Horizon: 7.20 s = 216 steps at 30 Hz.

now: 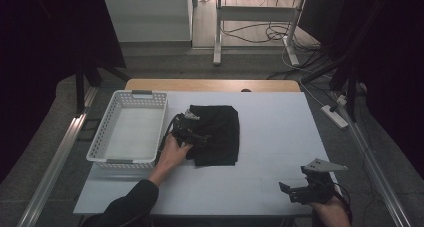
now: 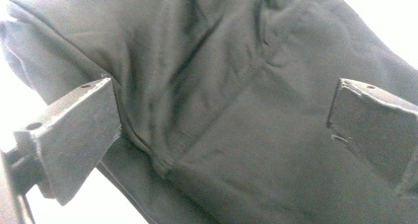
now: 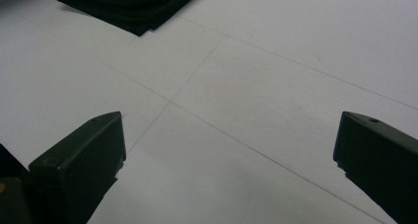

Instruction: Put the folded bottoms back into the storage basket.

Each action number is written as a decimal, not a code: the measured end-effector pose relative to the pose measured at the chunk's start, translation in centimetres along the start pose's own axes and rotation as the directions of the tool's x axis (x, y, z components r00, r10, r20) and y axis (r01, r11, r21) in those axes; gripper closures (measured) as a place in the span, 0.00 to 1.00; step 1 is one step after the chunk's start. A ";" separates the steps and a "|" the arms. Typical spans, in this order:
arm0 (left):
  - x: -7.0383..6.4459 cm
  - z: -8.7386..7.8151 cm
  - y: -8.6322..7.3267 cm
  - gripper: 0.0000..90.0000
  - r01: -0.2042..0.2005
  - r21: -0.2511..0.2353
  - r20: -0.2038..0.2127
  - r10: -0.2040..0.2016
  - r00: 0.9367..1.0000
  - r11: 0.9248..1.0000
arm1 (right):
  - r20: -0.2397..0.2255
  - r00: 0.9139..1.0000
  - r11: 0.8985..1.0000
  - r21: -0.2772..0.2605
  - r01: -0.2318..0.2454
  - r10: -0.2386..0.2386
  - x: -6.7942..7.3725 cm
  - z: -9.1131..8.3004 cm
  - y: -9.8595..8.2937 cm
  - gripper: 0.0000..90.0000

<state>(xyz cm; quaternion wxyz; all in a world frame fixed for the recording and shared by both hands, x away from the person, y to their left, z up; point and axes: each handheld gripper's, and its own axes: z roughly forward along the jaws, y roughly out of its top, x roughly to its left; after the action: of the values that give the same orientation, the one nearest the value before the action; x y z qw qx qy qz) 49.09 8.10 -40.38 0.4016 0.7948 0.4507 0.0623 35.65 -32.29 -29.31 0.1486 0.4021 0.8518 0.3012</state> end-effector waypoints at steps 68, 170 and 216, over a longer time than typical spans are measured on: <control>5.4 4.7 3.6 0.79 0.092 0.056 -0.065 -0.088 0.994 0.994 | -0.019 1.000 1.000 -0.002 0.025 -0.025 0.1 0.0 0.0 0.00; 5.0 4.7 2.2 0.81 0.074 -0.035 -0.081 -0.077 0.994 0.997 | -0.333 0.849 0.879 0.103 0.466 -0.411 7.9 19.9 10.3 0.00; 4.3 2.6 4.4 0.84 0.071 -0.074 -0.074 -0.077 0.994 0.995 | -0.319 0.882 0.922 0.054 0.384 -0.348 5.9 18.3 12.5 0.91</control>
<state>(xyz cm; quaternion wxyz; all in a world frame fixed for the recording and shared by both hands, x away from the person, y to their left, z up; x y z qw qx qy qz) 55.75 8.71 -40.15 0.4140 0.7597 0.4925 0.0939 48.45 -14.29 -35.67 0.0470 0.1907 0.9409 0.2758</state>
